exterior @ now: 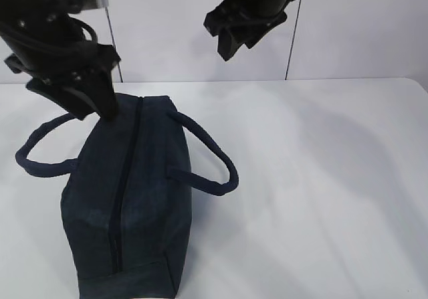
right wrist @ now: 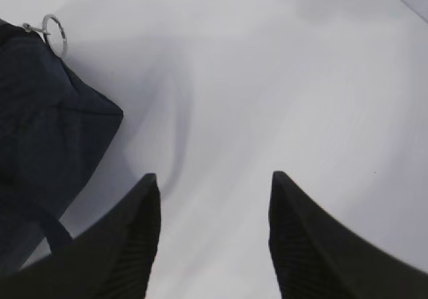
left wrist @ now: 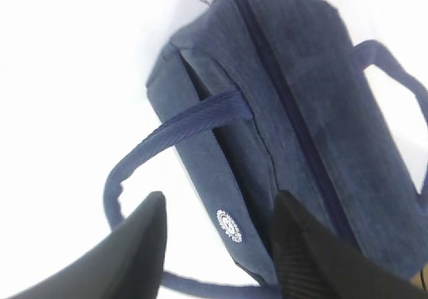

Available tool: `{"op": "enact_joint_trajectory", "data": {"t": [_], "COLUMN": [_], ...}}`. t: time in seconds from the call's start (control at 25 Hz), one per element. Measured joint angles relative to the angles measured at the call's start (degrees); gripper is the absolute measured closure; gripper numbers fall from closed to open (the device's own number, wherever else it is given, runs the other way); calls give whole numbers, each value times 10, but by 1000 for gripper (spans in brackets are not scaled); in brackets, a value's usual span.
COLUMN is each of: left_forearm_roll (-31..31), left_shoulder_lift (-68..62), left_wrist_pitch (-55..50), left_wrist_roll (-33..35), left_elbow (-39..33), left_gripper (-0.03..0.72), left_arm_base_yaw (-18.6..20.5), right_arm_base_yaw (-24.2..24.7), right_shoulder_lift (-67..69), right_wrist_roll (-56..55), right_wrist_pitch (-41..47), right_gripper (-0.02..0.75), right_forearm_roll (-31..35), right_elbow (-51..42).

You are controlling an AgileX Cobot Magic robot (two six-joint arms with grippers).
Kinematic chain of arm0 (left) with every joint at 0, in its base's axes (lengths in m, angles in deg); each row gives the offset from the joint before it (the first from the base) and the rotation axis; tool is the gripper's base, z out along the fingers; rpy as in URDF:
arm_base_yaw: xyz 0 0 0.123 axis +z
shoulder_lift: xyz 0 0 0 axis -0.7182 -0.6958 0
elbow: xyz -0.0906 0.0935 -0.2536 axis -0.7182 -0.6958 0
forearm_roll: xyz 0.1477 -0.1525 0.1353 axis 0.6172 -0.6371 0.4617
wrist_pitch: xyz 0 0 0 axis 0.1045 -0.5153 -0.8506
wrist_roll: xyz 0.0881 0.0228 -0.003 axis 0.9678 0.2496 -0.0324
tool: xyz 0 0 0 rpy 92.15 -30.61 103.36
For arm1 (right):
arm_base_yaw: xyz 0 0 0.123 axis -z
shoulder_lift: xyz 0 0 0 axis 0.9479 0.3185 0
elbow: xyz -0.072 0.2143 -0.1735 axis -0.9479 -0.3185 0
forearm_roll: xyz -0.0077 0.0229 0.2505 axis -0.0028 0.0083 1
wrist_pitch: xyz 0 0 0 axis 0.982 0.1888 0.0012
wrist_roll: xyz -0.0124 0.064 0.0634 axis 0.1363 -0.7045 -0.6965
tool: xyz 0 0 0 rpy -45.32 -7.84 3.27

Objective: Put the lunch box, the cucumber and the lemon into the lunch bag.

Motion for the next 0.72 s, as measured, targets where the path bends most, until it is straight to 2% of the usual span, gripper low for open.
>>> {"op": "enact_joint_trajectory", "data": {"t": [0.2, 0.52, 0.72], "left_forearm_roll": [33, 57, 63], "left_shoulder_lift": [55, 154, 227], "left_wrist_pitch": [0, -5, -11], "left_wrist_roll": [-18, -23, -23], "left_elbow": [0, 0, 0], "left_gripper": [322, 322, 322], "left_arm_base_yaw": [26, 27, 27], "right_arm_base_yaw": [0, 0, 0], "right_shoulder_lift": [-53, -174, -259], "right_wrist_roll": [-12, -19, -27], "right_wrist_pitch": [0, 2, 2], "right_gripper": [358, 359, 392], "right_forearm_roll": [-5, -7, -7], "right_elbow": [-22, -136, -203]}}
